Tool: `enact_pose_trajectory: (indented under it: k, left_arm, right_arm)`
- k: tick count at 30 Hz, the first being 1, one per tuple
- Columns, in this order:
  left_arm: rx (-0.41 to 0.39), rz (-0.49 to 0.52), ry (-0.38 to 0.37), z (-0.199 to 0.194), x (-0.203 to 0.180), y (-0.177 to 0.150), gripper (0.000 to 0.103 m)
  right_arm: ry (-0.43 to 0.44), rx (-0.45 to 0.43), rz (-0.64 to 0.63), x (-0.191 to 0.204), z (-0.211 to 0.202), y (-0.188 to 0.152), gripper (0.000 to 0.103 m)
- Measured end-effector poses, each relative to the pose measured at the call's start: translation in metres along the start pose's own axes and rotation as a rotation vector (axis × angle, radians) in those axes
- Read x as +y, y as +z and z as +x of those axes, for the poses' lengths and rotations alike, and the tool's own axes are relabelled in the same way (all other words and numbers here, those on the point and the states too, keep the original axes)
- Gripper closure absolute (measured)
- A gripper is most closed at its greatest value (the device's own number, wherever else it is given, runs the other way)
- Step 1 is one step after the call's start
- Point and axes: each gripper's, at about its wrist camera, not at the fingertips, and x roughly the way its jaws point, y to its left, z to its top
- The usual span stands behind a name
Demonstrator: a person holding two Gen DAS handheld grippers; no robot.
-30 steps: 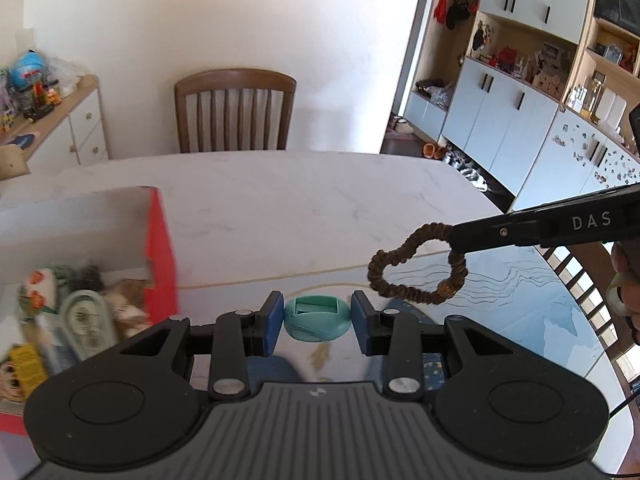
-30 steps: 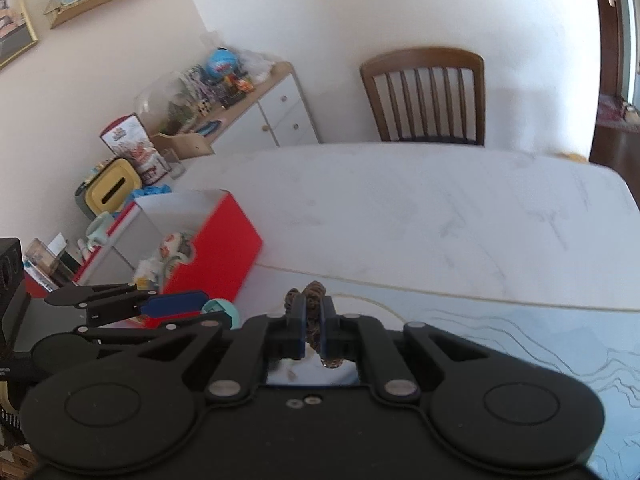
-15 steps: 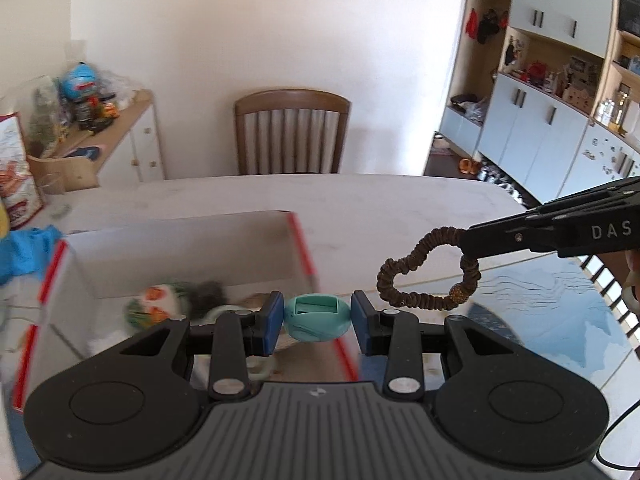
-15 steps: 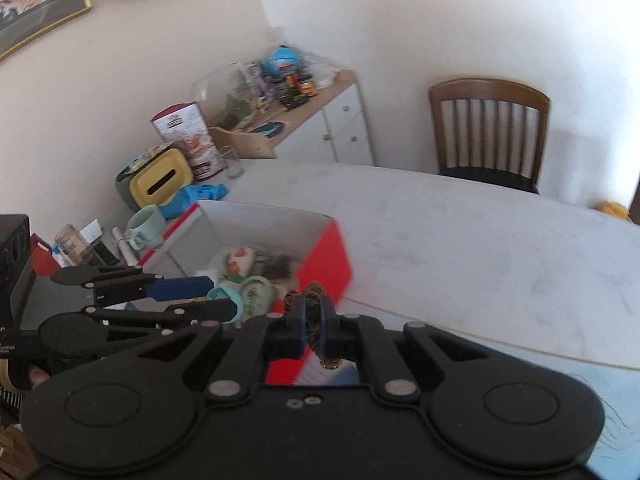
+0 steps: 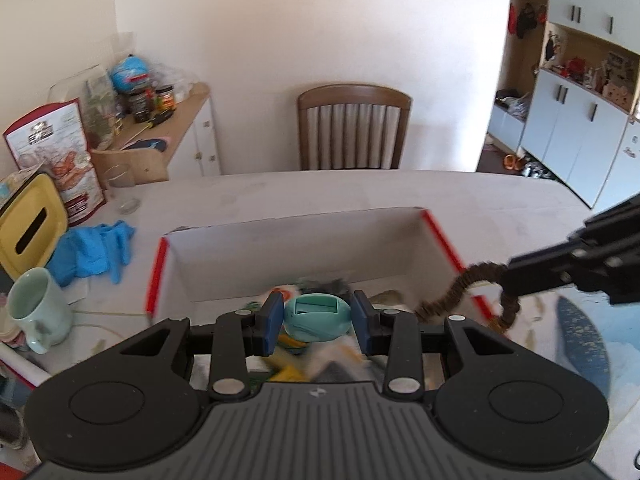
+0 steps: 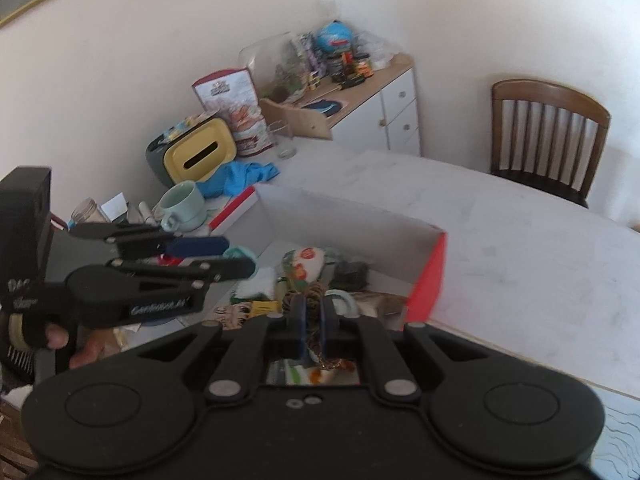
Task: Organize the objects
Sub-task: 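Carry the soap dish and bracelet over the red box and lower them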
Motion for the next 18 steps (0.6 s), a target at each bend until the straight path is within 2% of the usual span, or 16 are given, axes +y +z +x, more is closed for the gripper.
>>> enact_pose_trajectory:
  k: [10, 18]
  left_arm:
    - [0.061, -0.001, 0.034, 0.039, 0.037, -0.008, 0.067]
    - [0.117, -0.005, 0.023, 0.069, 0.043, -0.009, 0.067]
  right_arm:
    - [0.026, 0.083, -0.031, 0.034, 0.042, 0.003, 0.098]
    - [0.01, 0.16, -0.063, 0.052, 0.079, -0.005, 0.098]
